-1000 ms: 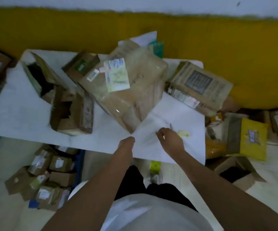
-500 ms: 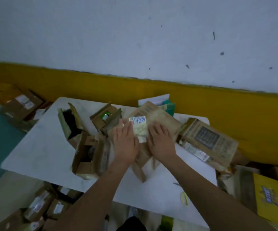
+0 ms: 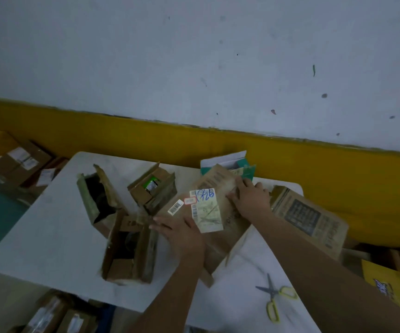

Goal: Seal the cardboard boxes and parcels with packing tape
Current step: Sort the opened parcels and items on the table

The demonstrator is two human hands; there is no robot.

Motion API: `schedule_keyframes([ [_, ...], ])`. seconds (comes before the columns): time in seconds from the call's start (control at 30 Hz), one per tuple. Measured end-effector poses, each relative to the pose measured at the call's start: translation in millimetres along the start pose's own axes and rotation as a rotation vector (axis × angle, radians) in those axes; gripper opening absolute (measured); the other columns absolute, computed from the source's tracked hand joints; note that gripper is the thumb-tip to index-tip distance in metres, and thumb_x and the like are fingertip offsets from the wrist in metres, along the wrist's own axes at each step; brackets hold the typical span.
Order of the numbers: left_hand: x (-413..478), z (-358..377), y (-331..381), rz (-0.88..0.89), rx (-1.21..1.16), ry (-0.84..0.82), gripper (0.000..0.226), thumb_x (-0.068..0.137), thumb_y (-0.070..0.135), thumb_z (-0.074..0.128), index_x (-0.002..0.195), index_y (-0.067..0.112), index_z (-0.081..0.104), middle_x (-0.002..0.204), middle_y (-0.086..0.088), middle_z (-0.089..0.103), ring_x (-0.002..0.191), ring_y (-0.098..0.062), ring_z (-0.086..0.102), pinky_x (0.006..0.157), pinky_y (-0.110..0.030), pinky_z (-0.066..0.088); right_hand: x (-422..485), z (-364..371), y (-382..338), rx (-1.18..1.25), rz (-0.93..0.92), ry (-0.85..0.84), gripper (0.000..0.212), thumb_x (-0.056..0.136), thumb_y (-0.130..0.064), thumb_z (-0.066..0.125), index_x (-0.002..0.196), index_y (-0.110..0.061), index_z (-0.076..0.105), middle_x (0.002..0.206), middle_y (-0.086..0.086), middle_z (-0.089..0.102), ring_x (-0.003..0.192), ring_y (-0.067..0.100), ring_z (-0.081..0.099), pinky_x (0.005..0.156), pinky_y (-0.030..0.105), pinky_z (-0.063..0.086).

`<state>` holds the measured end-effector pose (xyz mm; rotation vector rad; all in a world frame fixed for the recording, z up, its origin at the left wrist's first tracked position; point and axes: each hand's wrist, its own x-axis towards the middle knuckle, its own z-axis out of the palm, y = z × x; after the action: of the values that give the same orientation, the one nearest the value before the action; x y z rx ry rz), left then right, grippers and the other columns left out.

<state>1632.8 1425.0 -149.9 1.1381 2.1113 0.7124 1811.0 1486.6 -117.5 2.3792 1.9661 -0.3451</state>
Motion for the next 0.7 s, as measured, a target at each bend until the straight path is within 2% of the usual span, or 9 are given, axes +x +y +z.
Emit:
schedule_keyframes([
  [0.1, 10.4, -12.5, -5.9, 0.059, -0.08, 0.018, 0.08, 0.104, 0.035, 0.042, 0.156, 0.0, -0.008, 0.163, -0.024, 0.003, 0.145, -0.04, 0.026, 0.102, -0.042, 0.042, -0.6, 0.2, 2.4, 0.04, 0.058, 0.02, 0.07, 0.094, -0.066, 0.035, 0.146, -0.019, 0.034, 0.141, 0.01, 0.042, 0.12, 0.035, 0.044, 0.096, 0.045, 0.04],
  [0.17, 23.5, -22.4, -11.4, 0.113, -0.088, -0.003, 0.081, 0.103, 0.037, 0.043, 0.156, 0.004, -0.008, 0.161, -0.023, 0.015, 0.136, -0.041, 0.04, 0.094, -0.039, 0.043, -3.5, 4.9, 3.2, 0.1, 0.098, 0.033, 0.072, 0.09, -0.071, 0.041, 0.135, -0.015, 0.047, 0.128, 0.011, 0.048, 0.114, 0.031, 0.05, 0.09, 0.041, 0.044],
  [0.23, 37.4, -29.0, -17.3, 0.085, -0.127, -0.012, 0.078, 0.101, 0.037, 0.049, 0.157, 0.008, 0.004, 0.151, -0.025, 0.037, 0.128, -0.04, 0.05, 0.096, -0.039, 0.045, -8.4, 12.9, 4.1, 0.204, 0.117, 0.053, 0.071, 0.086, -0.072, 0.046, 0.124, -0.013, 0.055, 0.117, 0.011, 0.056, 0.107, 0.03, 0.055, 0.084, 0.038, 0.046],
  [0.3, 41.4, -29.7, -19.5, -0.003, -0.215, -0.012, 0.073, 0.098, 0.037, 0.055, 0.155, 0.009, 0.018, 0.138, -0.023, 0.052, 0.12, -0.038, 0.057, 0.093, -0.036, 0.044, -12.0, 19.5, 6.5, 0.352, 0.142, 0.038, 0.068, 0.086, -0.071, 0.049, 0.122, -0.014, 0.056, 0.114, 0.011, 0.063, 0.103, 0.031, 0.06, 0.08, 0.037, 0.046],
  [0.43, 45.6, -26.9, -24.4, -0.065, -0.304, -0.038, 0.066, 0.097, 0.048, 0.052, 0.142, 0.001, 0.04, 0.13, -0.025, 0.057, 0.116, -0.041, 0.057, 0.085, -0.034, 0.042, -5.1, 25.5, 7.1, 0.411, 0.173, -0.023, 0.065, 0.085, -0.072, 0.049, 0.121, -0.018, 0.056, 0.112, 0.01, 0.068, 0.1, 0.031, 0.064, 0.08, 0.038, 0.05],
  [0.5, 49.3, -31.0, -24.3, -0.102, -0.361, -0.074, 0.068, 0.097, 0.05, 0.048, 0.142, 0.0, 0.041, 0.134, -0.023, 0.055, 0.12, -0.039, 0.055, 0.089, -0.035, 0.043, -0.7, 23.8, 6.3, 0.43, 0.176, -0.034, 0.065, 0.083, -0.072, 0.051, 0.119, -0.019, 0.06, 0.11, 0.009, 0.069, 0.099, 0.029, 0.065, 0.08, 0.037, 0.052],
  [0.57, 50.6, -35.1, -24.1, -0.117, -0.45, -0.14, 0.06, 0.099, 0.041, 0.053, 0.145, 0.005, 0.039, 0.138, -0.017, 0.055, 0.123, -0.034, 0.055, 0.095, -0.035, 0.045, 2.5, 22.7, 9.3, 0.457, 0.163, -0.086, 0.065, 0.084, -0.072, 0.051, 0.118, -0.017, 0.063, 0.112, 0.01, 0.07, 0.099, 0.028, 0.064, 0.083, 0.037, 0.052],
  [0.6, 49.6, -35.7, -26.2, -0.109, -0.486, -0.17, 0.063, 0.095, 0.044, 0.059, 0.145, 0.01, 0.04, 0.138, -0.012, 0.056, 0.121, -0.031, 0.058, 0.097, -0.036, 0.047, 2.7, 21.7, 11.7, 0.472, 0.156, -0.13, 0.065, 0.086, -0.071, 0.051, 0.117, -0.016, 0.064, 0.114, 0.011, 0.069, 0.101, 0.029, 0.064, 0.086, 0.036, 0.051],
  [0.7, 47.0, -30.4, -44.0, -0.108, -0.492, -0.223, 0.105, 0.06, 0.08, 0.073, 0.145, 0.028, 0.04, 0.134, -0.003, 0.058, 0.117, -0.024, 0.061, 0.098, -0.048, 0.052, 3.9, 20.2, 16.3, 0.477, 0.133, -0.203, 0.065, 0.089, -0.068, 0.049, 0.121, -0.013, 0.064, 0.121, 0.013, 0.067, 0.108, 0.029, 0.061, 0.091, 0.035, 0.047],
])
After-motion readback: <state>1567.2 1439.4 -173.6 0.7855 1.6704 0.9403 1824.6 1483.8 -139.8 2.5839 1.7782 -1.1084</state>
